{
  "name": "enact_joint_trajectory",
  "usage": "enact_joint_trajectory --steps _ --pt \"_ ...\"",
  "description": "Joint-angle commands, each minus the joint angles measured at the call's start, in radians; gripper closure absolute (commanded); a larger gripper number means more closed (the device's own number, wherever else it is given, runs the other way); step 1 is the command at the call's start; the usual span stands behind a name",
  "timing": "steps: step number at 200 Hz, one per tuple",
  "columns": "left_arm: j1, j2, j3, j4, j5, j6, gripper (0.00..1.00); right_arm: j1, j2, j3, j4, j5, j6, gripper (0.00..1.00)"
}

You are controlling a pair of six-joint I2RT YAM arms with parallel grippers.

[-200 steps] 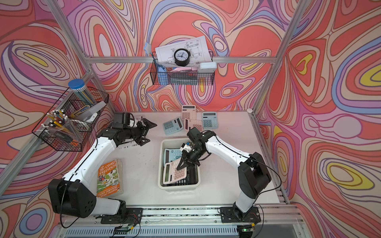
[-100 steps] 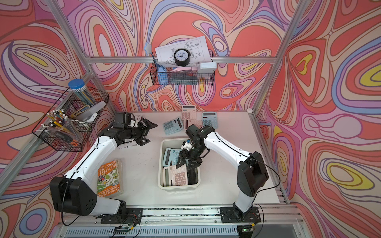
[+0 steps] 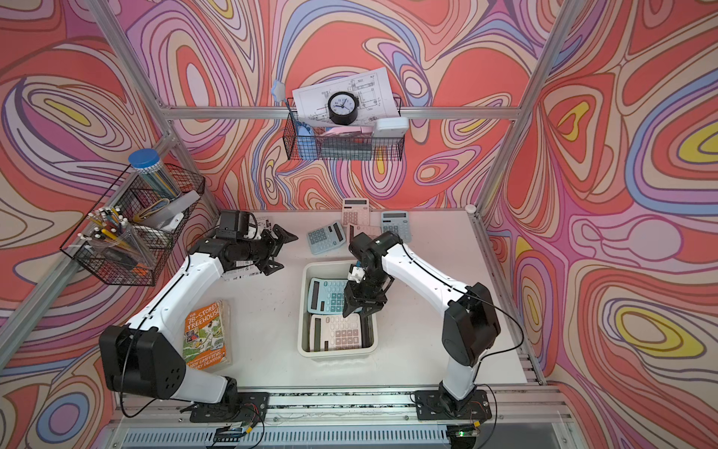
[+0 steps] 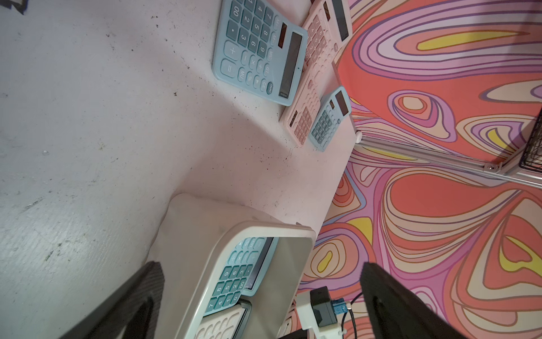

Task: Put the calculator in the storage box
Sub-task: Place the calculator in the storage box.

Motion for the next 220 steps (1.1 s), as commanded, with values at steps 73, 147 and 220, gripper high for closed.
enact_joint_trajectory --steps 73,147,220 --pt "0.010 0.033 0.025 -0.042 0.003 0.036 0.01 0.126 0.195 0.081 0.041 0.031 -0.062 0.51" --pt "0.010 0.080 0.066 -0.048 0.025 0.048 0.01 0.180 0.225 0.186 0.009 0.075 -0.069 0.51" --pt "0.010 0.184 0.209 -0.184 0.011 0.168 0.02 0.146 0.145 0.329 -0.011 0.251 -0.053 0.29"
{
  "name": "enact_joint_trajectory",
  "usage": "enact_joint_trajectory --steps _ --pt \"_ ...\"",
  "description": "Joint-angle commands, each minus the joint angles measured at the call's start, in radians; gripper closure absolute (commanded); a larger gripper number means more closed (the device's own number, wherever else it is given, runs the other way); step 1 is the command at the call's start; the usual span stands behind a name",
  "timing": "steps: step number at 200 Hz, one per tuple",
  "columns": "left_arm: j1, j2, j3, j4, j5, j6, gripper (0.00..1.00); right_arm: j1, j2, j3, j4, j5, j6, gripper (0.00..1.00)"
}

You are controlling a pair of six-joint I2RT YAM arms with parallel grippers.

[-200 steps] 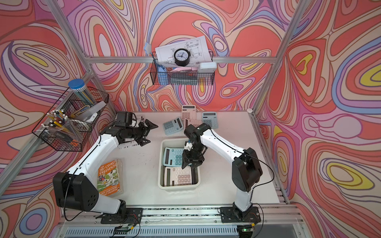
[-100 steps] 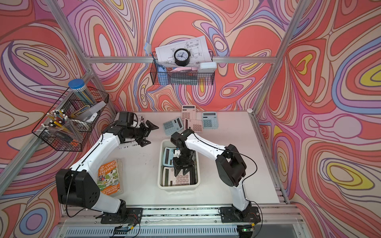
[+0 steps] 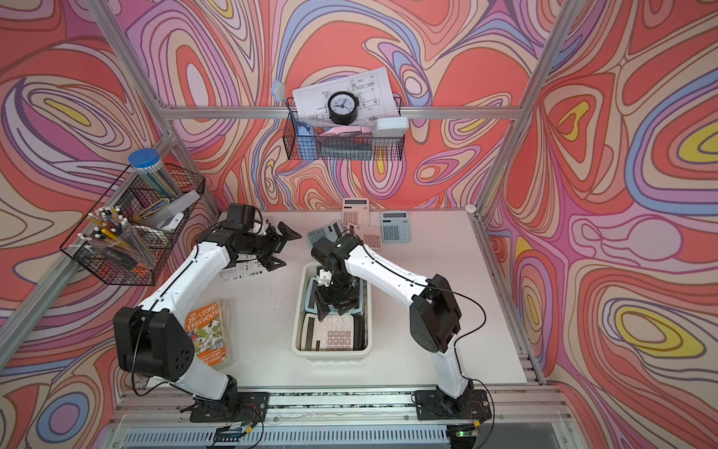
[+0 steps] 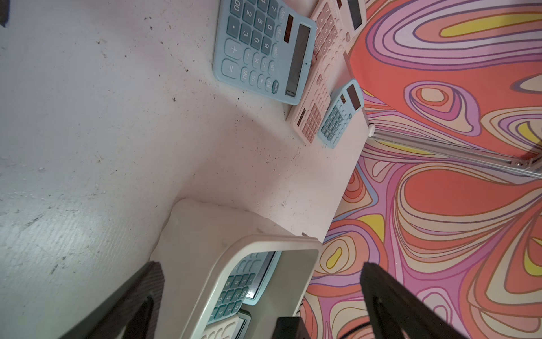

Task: Put the calculator in the storage box
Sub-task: Place the calculator in the storage box, then pick up the calculator at the center of the board.

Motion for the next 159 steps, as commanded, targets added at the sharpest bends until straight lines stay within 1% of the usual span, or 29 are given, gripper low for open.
enact_joint_trajectory --steps 1,23,40,60,87,100,115,132,159 --pt "0.010 0.050 0.073 -0.107 -0.009 0.090 0.01 -0.028 -0.061 0.027 0.006 0.093 0.005 0.29" --pt "0.010 0.114 0.129 -0.164 -0.010 0.143 0.02 -0.093 -0.088 0.031 0.053 0.111 0.016 0.24" --pt "0.010 0.169 0.167 -0.193 0.004 0.171 0.01 -0.160 -0.099 0.046 0.085 0.107 0.014 0.19" --pt "0.010 0.234 0.210 -0.219 0.021 0.193 0.01 -0.249 -0.093 0.067 0.121 0.064 0.011 0.14" --pt "0.010 0.311 0.275 -0.272 0.022 0.221 0.01 -0.349 -0.044 0.121 0.184 -0.009 0.014 0.10" --pt "0.010 0.344 0.298 -0.288 0.026 0.225 0.01 -0.388 0.000 0.158 0.220 -0.047 0.028 0.10" --pt "0.010 0.373 0.314 -0.287 0.037 0.220 0.02 -0.427 0.059 0.209 0.261 -0.093 0.049 0.13" --pt "0.010 0.401 0.330 -0.281 0.036 0.213 0.02 -0.462 0.139 0.288 0.292 -0.140 0.070 0.17" --pt "0.010 0.447 0.355 -0.246 0.050 0.187 0.02 -0.499 0.278 0.435 0.331 -0.225 0.111 0.27"
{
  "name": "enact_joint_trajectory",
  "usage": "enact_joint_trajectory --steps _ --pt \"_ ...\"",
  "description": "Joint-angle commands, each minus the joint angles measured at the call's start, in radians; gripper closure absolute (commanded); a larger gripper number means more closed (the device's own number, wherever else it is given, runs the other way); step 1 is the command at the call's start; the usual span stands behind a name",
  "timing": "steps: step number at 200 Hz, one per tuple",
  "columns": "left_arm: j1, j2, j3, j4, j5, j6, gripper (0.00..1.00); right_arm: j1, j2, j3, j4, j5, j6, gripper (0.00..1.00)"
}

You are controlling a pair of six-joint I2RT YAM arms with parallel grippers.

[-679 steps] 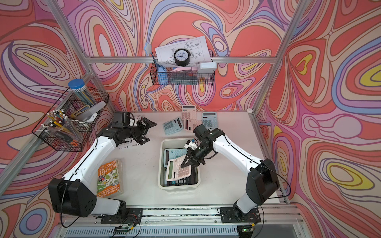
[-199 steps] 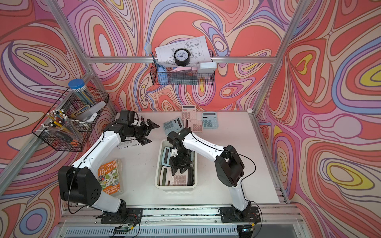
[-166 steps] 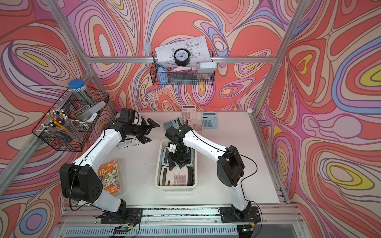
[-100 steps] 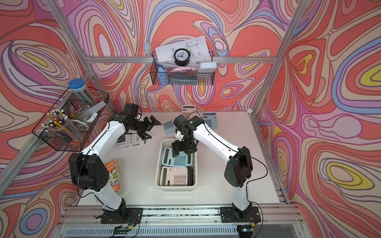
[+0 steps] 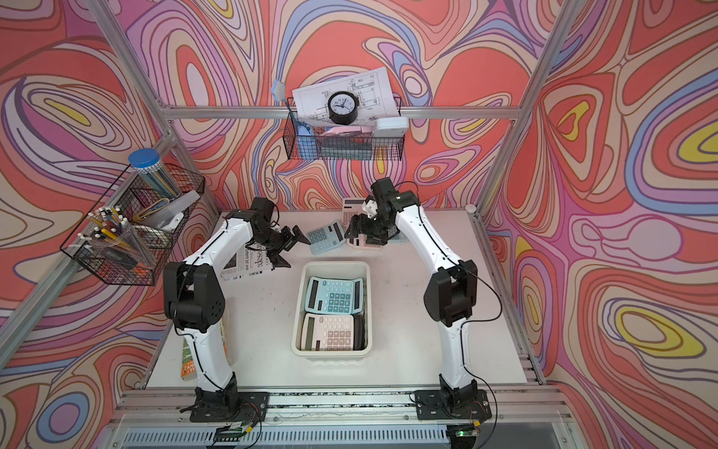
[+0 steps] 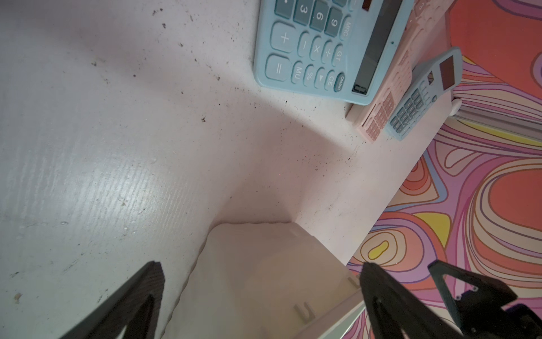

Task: Put the calculator in the storage box
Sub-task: Pick up the calculator at the center of the board.

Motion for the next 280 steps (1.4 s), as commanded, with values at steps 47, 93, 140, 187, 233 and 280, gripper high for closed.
enact_joint_trajectory --steps 47,93,140,187,233,280 --pt "0.005 0.142 0.091 0.088 0.069 -0.062 0.02 -0.061 0.248 0.158 0.289 -0.233 0.169 0.38" --pt "0.005 0.228 0.135 0.179 0.077 -0.107 0.02 -0.074 0.402 0.244 0.401 -0.321 0.241 0.43" --pt "0.004 0.336 0.256 0.146 0.042 -0.097 0.02 -0.079 0.499 0.267 0.511 -0.343 0.302 0.49" --pt "0.002 0.409 0.345 0.080 0.018 -0.076 0.06 -0.078 0.537 0.247 0.581 -0.326 0.303 0.53" --pt "-0.005 0.462 0.388 0.049 0.042 -0.058 0.13 -0.060 0.594 0.269 0.569 -0.355 0.304 0.55" --pt "-0.023 0.480 0.399 0.019 0.067 -0.029 0.22 -0.038 0.619 0.283 0.535 -0.367 0.287 0.58"
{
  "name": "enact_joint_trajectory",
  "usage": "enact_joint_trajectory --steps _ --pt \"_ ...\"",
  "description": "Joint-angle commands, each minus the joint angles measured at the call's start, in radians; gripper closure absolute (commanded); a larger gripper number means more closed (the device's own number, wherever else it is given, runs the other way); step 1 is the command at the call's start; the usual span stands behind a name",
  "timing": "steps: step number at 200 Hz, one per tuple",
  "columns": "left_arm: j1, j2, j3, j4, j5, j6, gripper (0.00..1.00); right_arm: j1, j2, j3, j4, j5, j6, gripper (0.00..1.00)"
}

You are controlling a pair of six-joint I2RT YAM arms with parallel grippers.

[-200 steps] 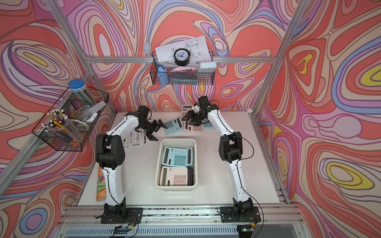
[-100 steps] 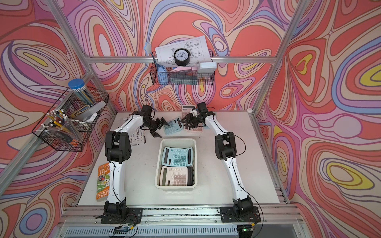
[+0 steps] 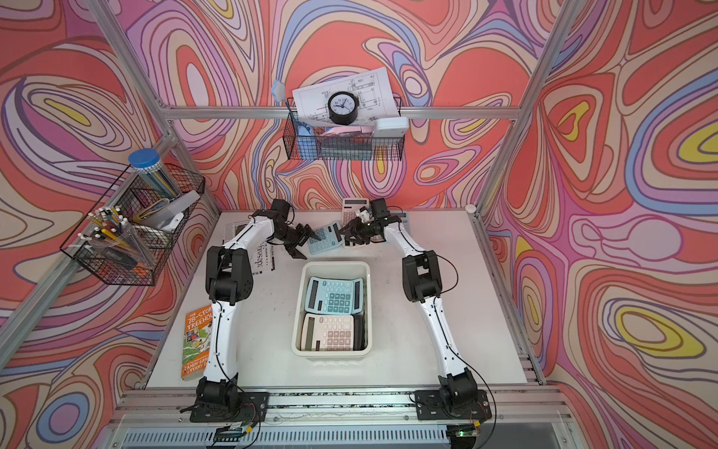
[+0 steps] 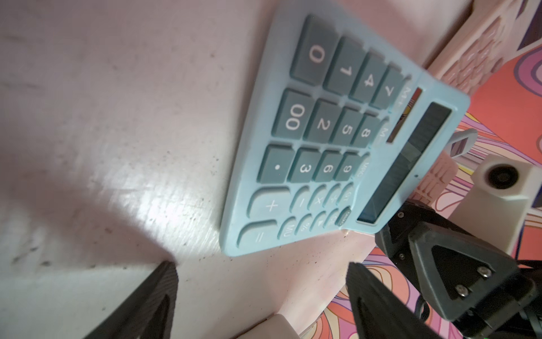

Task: Put the calculator in the storage box
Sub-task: Pick up the calculator at the center of the board.

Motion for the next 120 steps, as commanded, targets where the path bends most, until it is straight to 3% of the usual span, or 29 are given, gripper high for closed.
enact_joint_trajectory --steps 1,85,110,120 --pt "-0.014 0.029 0.016 -0.054 0.015 0.041 0.23 0.020 0.033 0.010 -0.030 -0.009 -0.015 0.58" --pt "-0.049 -0.050 -0.069 -0.008 0.071 0.065 0.53 0.055 -0.012 -0.049 -0.049 0.007 -0.043 0.79" --pt "-0.053 -0.098 -0.142 0.036 0.081 0.059 0.59 0.063 -0.034 -0.074 -0.061 0.032 -0.059 0.82" --pt "-0.053 -0.117 -0.165 0.048 0.081 0.058 0.60 0.066 -0.037 -0.072 -0.075 0.045 -0.067 0.78"
